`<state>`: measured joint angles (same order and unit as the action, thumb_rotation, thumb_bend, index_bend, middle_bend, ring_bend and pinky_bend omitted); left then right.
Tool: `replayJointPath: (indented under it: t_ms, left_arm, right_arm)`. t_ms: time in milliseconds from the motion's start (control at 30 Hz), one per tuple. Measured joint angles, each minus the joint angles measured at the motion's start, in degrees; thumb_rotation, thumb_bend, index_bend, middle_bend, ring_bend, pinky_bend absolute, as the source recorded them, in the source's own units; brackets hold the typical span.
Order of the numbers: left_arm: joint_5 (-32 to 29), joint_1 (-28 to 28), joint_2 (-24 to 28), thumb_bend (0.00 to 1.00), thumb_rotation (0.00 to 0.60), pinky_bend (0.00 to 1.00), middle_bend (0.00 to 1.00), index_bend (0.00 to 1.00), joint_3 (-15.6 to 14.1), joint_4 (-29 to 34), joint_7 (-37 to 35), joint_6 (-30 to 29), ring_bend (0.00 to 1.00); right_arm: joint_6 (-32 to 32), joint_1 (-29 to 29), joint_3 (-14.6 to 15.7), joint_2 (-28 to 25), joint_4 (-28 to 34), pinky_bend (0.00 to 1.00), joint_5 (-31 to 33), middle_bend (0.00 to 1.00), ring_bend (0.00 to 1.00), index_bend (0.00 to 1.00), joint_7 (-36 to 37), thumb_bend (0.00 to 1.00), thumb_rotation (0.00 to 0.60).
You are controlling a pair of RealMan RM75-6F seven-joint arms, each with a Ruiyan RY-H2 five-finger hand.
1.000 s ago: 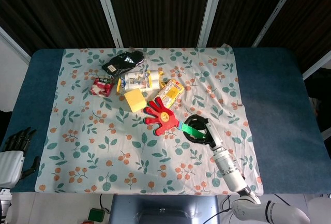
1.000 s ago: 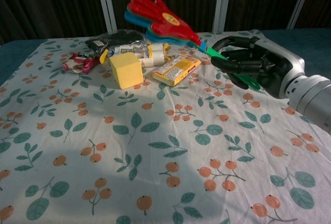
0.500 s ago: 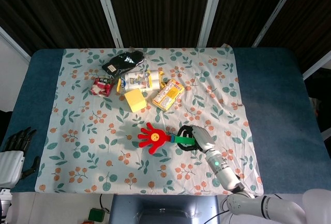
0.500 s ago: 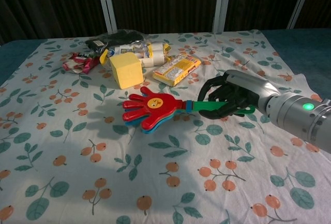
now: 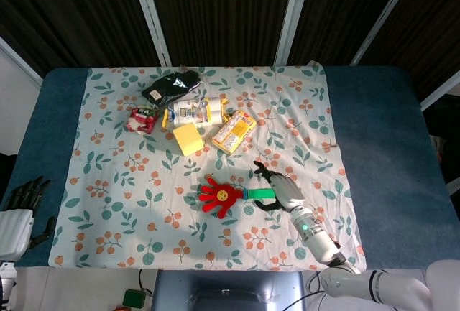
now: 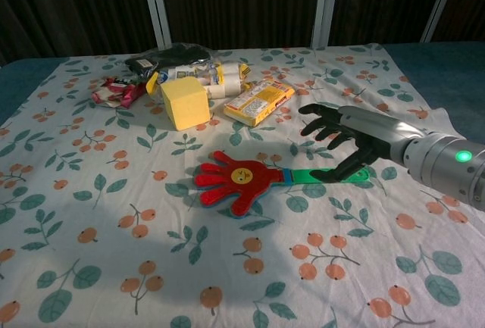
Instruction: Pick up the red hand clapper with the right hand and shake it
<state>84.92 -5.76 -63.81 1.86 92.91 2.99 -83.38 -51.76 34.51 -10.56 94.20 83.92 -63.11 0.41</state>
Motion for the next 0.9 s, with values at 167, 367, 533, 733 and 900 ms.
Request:
replayJointPath:
  t_ms: [167, 367, 533, 733, 900]
  left_arm:
    - [0.0, 0.0, 0.0, 0.45, 0.6, 0.11, 0.03, 0.0, 0.0, 0.0, 0.0, 0.0, 0.03]
    - [0.0, 0.0, 0.0, 0.45, 0.6, 0.11, 0.03, 0.0, 0.0, 0.0, 0.0, 0.0, 0.02]
    - [0.0, 0.0, 0.0, 0.46, 0.6, 0.1, 0.03, 0.0, 0.0, 0.0, 0.0, 0.0, 0.01]
    - [0.0, 0.0, 0.0, 0.47, 0.6, 0.1, 0.03, 0.0, 0.0, 0.0, 0.0, 0.0, 0.0]
    - [0.0, 0.0, 0.0, 0.47, 0.6, 0.09, 0.03, 0.0, 0.0, 0.0, 0.0, 0.0, 0.0]
  right_arm:
    - [0.48, 0.11, 1.37, -4.54, 3.7, 0.04, 1.8, 0.01, 0.0, 0.0, -6.29, 0.36, 0.6]
    - [-9.81, -3.46, 5.58, -11.2, 10.23, 0.0, -1.57, 0.0, 0.0, 0.0, -17.99, 0.33, 0.6]
    - [-27.71, -11.65, 11.2, -15.96, 12.59, 0.0, -11.27, 0.0, 0.0, 0.0, -22.11, 0.32, 0.6]
    - [-43.98, -24.17, 16.53, -20.86, 12.22, 0.0, -20.82, 0.0, 0.0, 0.0, -20.46, 0.31, 0.6]
    - [-46.39, -26.53, 17.11, -23.56, 11.85, 0.0, -25.59, 0.0, 0.0, 0.0, -17.67, 0.28, 0.6]
